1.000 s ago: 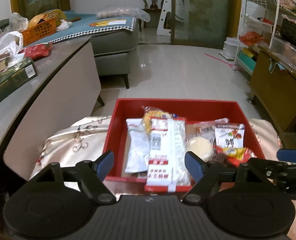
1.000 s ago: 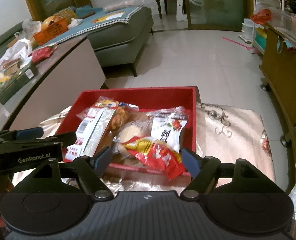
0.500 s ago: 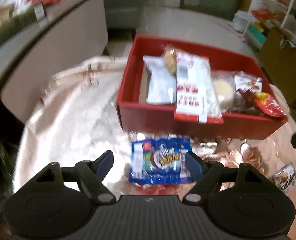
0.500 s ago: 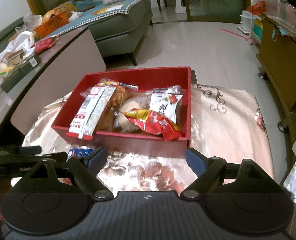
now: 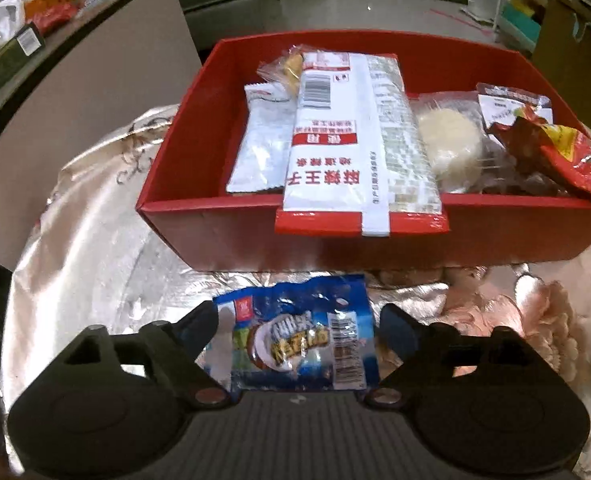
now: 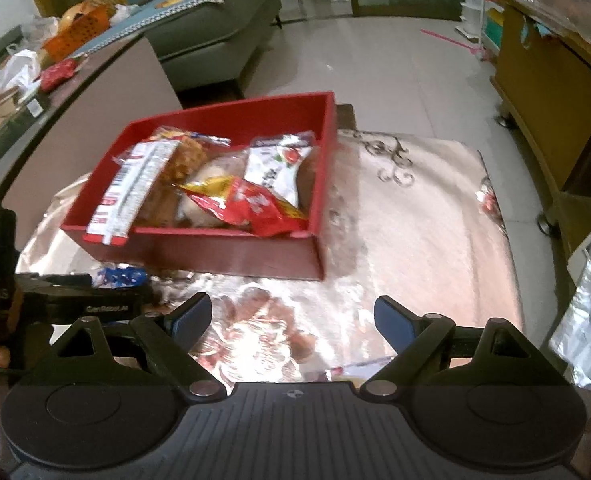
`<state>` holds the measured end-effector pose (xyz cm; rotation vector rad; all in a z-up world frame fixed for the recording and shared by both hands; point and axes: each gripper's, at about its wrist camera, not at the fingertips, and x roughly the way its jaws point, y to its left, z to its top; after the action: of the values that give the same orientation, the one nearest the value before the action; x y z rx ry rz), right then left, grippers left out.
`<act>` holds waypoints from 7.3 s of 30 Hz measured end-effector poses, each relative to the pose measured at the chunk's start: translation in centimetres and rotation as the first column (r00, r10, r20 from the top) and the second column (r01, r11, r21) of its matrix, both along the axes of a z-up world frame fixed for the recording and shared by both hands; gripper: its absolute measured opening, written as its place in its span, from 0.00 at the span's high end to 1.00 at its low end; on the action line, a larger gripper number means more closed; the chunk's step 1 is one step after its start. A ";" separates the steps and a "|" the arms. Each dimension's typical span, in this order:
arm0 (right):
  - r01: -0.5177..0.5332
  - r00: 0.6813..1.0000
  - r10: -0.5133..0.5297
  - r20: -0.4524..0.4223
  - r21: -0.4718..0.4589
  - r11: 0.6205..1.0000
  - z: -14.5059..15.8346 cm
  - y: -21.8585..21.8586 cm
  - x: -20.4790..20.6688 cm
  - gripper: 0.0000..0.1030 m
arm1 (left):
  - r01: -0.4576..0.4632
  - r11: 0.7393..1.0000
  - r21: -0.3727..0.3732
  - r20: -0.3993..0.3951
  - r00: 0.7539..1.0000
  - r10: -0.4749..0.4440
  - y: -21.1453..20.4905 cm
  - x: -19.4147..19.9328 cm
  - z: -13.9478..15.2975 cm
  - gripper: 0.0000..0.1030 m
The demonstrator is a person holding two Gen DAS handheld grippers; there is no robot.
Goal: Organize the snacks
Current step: 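Grasp the blue sausage pack with the left tool while the right tool grasps the Kapron wafer, then lift and carry the blue pack and Kapron wafer over the red box, then lower both snacks into the red box and open both tools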
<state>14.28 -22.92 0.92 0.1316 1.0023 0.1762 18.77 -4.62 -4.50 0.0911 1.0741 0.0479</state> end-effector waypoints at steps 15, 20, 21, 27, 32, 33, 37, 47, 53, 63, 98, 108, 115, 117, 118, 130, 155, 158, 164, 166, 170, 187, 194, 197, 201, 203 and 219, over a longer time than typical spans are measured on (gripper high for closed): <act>0.080 0.994 -0.081 -0.075 -0.026 0.996 -2.3 -3.5 0.2 0.10 | 0.059 0.994 -0.097 -0.052 0.997 -0.064 2.0 -6.4 1.1 0.46; 0.130 0.984 -0.133 -0.117 -0.028 0.991 -3.2 -4.9 0.3 0.10 | 0.083 0.989 -0.124 -0.055 0.994 -0.090 2.4 -7.7 1.6 0.47; 0.124 0.984 -0.127 -0.124 -0.033 0.992 -3.4 -4.8 0.2 0.10 | 0.087 0.988 -0.130 -0.057 0.994 -0.095 2.3 -7.8 1.7 0.47; 0.069 0.983 -0.081 -0.164 -0.079 0.995 -4.8 -3.3 -0.4 0.08 | 0.107 0.982 -0.154 -0.064 0.991 -0.118 2.7 -7.5 1.6 0.46; -0.006 0.981 -0.012 -0.195 -0.095 0.995 -5.6 -1.9 -0.4 0.06 | 0.115 0.974 -0.193 -0.067 0.989 -0.130 3.2 -7.6 2.0 0.46; -0.024 0.979 0.003 -0.205 -0.102 0.994 -5.8 -1.6 -0.4 0.05 | 0.116 0.974 -0.196 -0.068 0.989 -0.131 3.3 -7.7 2.0 0.46; -0.099 0.973 0.061 -0.223 -0.164 0.982 -6.7 -0.1 -0.5 0.00 | 0.124 0.973 -0.194 -0.068 0.988 -0.140 3.3 -7.7 1.9 0.46; -0.105 0.987 0.078 -0.138 -0.201 0.974 -6.9 0.3 -2.5 0.00 | 0.163 0.979 -0.124 -0.056 0.984 -0.171 2.3 -8.0 1.3 0.43; -0.097 0.988 0.069 -0.141 -0.202 0.975 -6.6 0.3 -2.8 0.00 | 0.190 0.981 -0.051 -0.035 0.981 -0.192 1.4 -8.6 0.7 0.39; -0.079 0.988 0.054 -0.145 -0.168 0.983 -4.9 0.7 -3.0 0.30 | 0.193 0.979 -0.061 -0.019 0.981 -0.195 1.1 -9.4 1.5 0.49; -0.182 0.983 0.182 0.012 -0.020 0.983 0.6 4.2 -4.5 0.30 | 0.057 0.996 -0.075 -0.028 0.998 -0.059 1.7 -10.5 1.3 0.50; -0.194 0.980 0.194 0.048 -0.010 0.981 1.6 4.9 -4.5 0.30 | 0.036 0.983 -0.182 0.019 0.999 -0.033 3.4 -10.3 3.5 0.56; -0.169 0.980 0.165 0.106 0.022 0.985 3.2 4.8 -3.9 0.30 | 0.040 0.965 -0.257 0.096 0.995 -0.016 3.8 -9.9 6.3 0.56; -0.165 0.979 0.160 0.124 0.031 0.986 3.8 4.7 -3.7 0.30 | 0.047 0.964 -0.263 0.118 0.993 -0.016 3.7 -9.8 7.1 0.56; -0.162 0.979 0.156 0.132 0.036 0.986 4.0 4.7 -3.5 0.30 | 0.051 0.964 -0.262 0.133 0.991 -0.016 3.7 -9.7 7.6 0.56; -0.156 0.973 0.144 0.182 0.054 0.986 5.7 6.0 -1.5 0.30 | 0.076 0.967 -0.245 0.245 0.969 -0.015 3.0 -7.4 10.8 0.56; -0.085 0.985 0.077 0.158 0.048 0.995 3.3 6.1 7.7 0.30 | 0.053 0.990 -0.134 0.288 0.958 -0.012 0.8 3.2 9.2 0.56; -0.075 0.987 0.069 0.143 0.041 0.996 2.5 6.0 8.5 0.30 | 0.042 0.990 -0.131 0.278 0.961 -0.004 0.9 3.9 8.7 0.56; -0.076 0.988 0.074 0.134 0.014 0.997 1.7 6.3 9.4 0.30 | 0.032 0.992 -0.123 0.256 0.967 0.001 0.6 5.2 7.8 0.56; -0.076 0.989 0.076 0.131 -0.001 0.997 1.4 6.4 9.7 0.30 | 0.033 0.992 -0.119 0.247 0.969 -0.002 0.4 5.5 7.4 0.55; -0.084 0.987 0.088 0.131 -0.035 0.996 1.0 6.9 10.0 0.28 | 0.030 0.994 -0.109 0.240 0.971 -0.003 0.2 5.7 7.2 0.51; -0.040 0.985 0.041 0.170 -0.013 0.999 2.5 5.7 9.6 0.23 | 0.012 0.990 -0.140 0.284 0.958 0.028 0.7 5.3 9.3 0.45; -0.017 0.985 0.019 0.169 -0.011 1.000 3.2 5.4 8.5 0.20 | 0.014 0.987 -0.162 0.264 0.964 0.029 1.0 3.9 9.9 0.45; -0.013 0.986 0.016 0.168 -0.016 1.000 3.5 5.5 7.7 0.20 | 0.004 0.983 -0.184 0.254 0.966 0.044 1.5 2.9 10.0 0.45; -0.011 0.987 0.014 0.162 -0.018 1.000 3.6 5.6 6.7 0.20 | -0.001 0.987 -0.161 0.257 0.965 0.043 1.4 1.7 10.0 0.45; -0.009 0.987 0.012 0.159 -0.023 1.000 3.6 5.6 6.3 0.19 | -0.007 0.987 -0.160 0.256 0.965 0.048 1.5 1.3 10.0 0.45; -0.014 0.990 0.016 0.143 -0.018 1.000 4.0 6.3 2.0 0.16 | 0.026 0.991 -0.128 0.275 0.961 0.010 1.5 -4.4 11.0 0.44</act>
<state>16.32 -16.65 4.91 0.0943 0.8612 0.1881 14.37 -3.07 6.48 -0.0295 0.7961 -0.0173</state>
